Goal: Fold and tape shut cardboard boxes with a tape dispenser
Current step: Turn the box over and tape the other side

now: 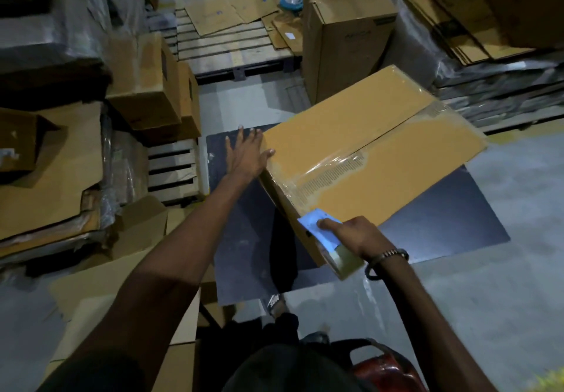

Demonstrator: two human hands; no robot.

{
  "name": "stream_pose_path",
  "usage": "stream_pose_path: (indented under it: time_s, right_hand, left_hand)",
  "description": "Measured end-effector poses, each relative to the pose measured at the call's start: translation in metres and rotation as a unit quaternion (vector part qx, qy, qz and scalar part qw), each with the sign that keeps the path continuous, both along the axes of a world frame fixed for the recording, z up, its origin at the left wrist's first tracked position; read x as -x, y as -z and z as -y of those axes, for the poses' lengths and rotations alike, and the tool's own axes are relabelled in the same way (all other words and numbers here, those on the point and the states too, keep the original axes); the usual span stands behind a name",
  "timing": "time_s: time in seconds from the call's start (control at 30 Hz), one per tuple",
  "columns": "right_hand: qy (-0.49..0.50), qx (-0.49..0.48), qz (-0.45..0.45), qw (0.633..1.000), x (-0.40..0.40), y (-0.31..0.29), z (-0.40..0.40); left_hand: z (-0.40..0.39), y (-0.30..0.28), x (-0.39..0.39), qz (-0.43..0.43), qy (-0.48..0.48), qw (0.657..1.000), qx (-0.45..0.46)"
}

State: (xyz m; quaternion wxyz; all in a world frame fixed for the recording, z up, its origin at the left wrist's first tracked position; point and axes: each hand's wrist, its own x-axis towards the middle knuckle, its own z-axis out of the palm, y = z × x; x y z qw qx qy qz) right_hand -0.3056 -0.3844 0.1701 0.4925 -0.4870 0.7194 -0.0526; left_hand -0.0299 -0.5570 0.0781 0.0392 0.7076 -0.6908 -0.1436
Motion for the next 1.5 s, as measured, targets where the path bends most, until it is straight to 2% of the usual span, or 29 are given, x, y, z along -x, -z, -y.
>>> stream_pose_path:
  time_s: [0.13,0.27,0.4,0.47,0.6,0.67,0.73,0.87,1.07,1.33,1.5]
  right_hand:
    - [-0.02,0.01,-0.002,1.0,-0.008,-0.009,0.004]
    - [-0.005,0.018,-0.005,1.0,-0.008,-0.009,-0.005]
    - [-0.013,0.035,-0.013,0.999,-0.013,-0.007,-0.012]
    - [-0.012,0.037,-0.016,0.999,-0.013,-0.005,-0.016]
    - [0.011,0.054,-0.011,0.998,0.005,0.001,-0.038]
    - [0.01,0.049,-0.023,0.998,0.028,0.012,-0.064]
    - [0.029,0.033,0.003,0.999,0.05,0.023,-0.087]
    - [0.042,0.048,0.014,0.998,0.061,0.038,-0.095]
    - [0.065,0.044,0.038,0.996,0.064,0.043,-0.094]
    - [0.067,0.035,0.018,0.997,0.077,0.031,-0.128]
    - [0.084,0.01,0.017,0.996,0.09,0.048,-0.142]
  left_hand:
    - [-0.017,-0.007,0.015,0.015,0.003,1.0,0.017]
    - [-0.045,-0.007,0.06,-0.024,0.064,0.996,0.052]
    - [-0.07,0.007,0.099,-0.024,0.022,0.999,0.024]
    - [-0.075,0.015,0.104,0.0,-0.004,0.999,0.042]
    - [-0.072,0.02,0.103,-0.018,-0.033,0.997,0.07]
    - [-0.071,0.021,0.102,-0.02,-0.033,0.997,0.071]
    - [-0.07,0.021,0.102,-0.008,-0.034,0.997,0.074]
    - [-0.076,0.017,0.106,0.02,-0.045,0.997,0.055]
    - [-0.138,0.018,0.173,0.005,0.048,0.996,0.076]
    - [-0.14,0.028,0.174,0.001,0.027,0.993,0.114]
    - [-0.141,0.025,0.175,0.004,0.018,0.997,0.078]
